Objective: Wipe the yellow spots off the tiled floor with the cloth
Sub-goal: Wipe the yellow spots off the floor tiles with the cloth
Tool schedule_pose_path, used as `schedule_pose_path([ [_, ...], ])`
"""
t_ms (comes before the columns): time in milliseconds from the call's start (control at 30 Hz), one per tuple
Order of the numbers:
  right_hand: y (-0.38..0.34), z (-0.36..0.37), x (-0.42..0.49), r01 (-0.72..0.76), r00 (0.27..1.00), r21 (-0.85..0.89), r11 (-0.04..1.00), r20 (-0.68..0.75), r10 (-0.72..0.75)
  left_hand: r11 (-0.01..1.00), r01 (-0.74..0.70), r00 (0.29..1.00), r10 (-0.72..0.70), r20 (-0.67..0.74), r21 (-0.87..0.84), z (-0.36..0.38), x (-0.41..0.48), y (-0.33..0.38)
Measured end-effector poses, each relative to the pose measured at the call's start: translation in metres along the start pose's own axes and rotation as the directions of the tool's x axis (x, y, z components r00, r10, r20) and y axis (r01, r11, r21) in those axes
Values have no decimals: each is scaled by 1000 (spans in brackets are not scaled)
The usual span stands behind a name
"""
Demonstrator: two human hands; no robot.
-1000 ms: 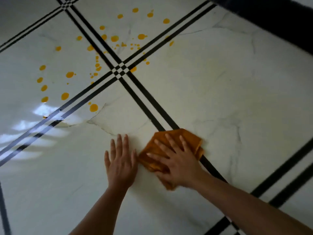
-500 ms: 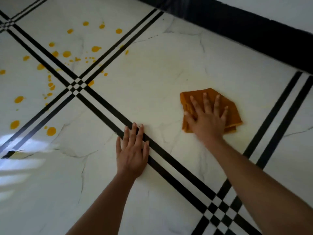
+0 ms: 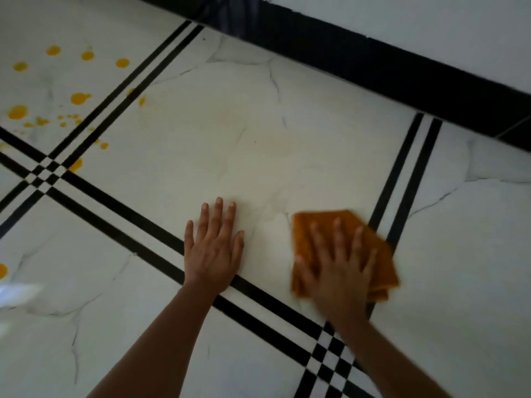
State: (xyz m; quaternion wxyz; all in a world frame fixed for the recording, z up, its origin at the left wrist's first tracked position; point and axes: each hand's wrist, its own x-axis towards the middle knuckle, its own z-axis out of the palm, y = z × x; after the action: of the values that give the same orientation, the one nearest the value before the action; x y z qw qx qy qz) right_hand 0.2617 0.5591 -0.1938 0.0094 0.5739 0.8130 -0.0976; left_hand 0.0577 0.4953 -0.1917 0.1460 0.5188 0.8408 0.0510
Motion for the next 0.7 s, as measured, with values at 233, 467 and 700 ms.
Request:
schedule_pose_path([
  [233, -12, -7, 111, 15, 998, 7, 1000, 59, -15, 1000, -7, 1000, 7, -7, 12, 1, -1, -5],
  [467, -90, 23, 0, 424, 906, -40, 905, 43, -422, 994, 104, 993, -105, -54, -29, -14, -38, -65],
  [700, -192, 29, -18, 449, 884, -9, 894, 153, -442, 983, 185, 982, -184, -50, 12, -32, -93, -173],
])
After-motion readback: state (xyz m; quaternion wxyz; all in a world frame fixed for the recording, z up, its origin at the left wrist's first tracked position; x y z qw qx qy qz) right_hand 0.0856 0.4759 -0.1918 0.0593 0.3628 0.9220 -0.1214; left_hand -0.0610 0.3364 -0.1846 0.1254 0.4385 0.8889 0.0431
